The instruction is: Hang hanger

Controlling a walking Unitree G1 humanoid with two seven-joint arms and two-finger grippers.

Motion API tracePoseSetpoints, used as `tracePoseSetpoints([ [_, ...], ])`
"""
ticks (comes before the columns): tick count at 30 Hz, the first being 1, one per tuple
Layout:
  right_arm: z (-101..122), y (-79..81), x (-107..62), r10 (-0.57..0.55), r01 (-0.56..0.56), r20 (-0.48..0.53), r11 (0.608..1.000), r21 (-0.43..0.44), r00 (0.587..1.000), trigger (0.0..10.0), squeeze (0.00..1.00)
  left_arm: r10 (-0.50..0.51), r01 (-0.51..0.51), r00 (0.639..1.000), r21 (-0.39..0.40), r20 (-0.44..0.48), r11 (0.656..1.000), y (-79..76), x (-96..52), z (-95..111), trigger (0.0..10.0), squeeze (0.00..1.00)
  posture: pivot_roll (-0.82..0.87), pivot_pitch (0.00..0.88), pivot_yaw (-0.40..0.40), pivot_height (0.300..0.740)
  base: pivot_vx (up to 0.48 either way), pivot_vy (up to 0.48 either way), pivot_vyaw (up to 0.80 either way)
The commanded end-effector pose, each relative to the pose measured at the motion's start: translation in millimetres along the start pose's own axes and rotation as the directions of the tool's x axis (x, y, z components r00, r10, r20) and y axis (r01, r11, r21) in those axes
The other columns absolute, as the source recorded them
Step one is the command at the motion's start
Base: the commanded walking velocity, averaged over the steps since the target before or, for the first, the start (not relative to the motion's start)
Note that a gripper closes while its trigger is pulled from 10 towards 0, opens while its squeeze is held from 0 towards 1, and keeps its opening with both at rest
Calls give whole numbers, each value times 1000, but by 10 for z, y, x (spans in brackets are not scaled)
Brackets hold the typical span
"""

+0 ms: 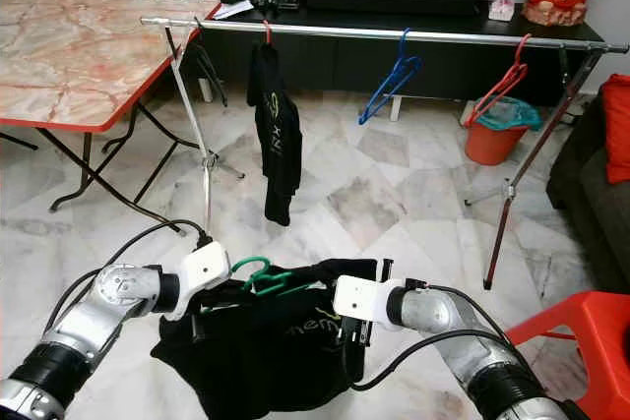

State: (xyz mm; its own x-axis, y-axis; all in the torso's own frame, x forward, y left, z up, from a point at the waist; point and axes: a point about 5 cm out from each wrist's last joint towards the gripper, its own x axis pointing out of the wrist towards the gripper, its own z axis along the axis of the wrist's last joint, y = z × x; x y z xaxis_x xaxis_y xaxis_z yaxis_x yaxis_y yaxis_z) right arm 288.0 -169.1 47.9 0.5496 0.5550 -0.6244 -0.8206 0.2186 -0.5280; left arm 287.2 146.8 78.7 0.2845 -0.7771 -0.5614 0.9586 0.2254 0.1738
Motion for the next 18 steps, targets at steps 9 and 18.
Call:
tracePoseSetpoints([
  [9, -58, -247, -65, -133, 134, -40, 991, 12, 990, 0, 0, -81, 118, 965, 138, -249, 983, -65, -158, -191, 10000, 0, -110, 0, -7, 740, 0, 0, 0],
  [18, 231, -427, -57, -232, 218, 147, 970, 108, 961, 0, 0, 211, -129, 930, 269, -302, 955, 150, -50, -264, 10000, 0, -110, 0, -5, 740, 0, 0, 0],
])
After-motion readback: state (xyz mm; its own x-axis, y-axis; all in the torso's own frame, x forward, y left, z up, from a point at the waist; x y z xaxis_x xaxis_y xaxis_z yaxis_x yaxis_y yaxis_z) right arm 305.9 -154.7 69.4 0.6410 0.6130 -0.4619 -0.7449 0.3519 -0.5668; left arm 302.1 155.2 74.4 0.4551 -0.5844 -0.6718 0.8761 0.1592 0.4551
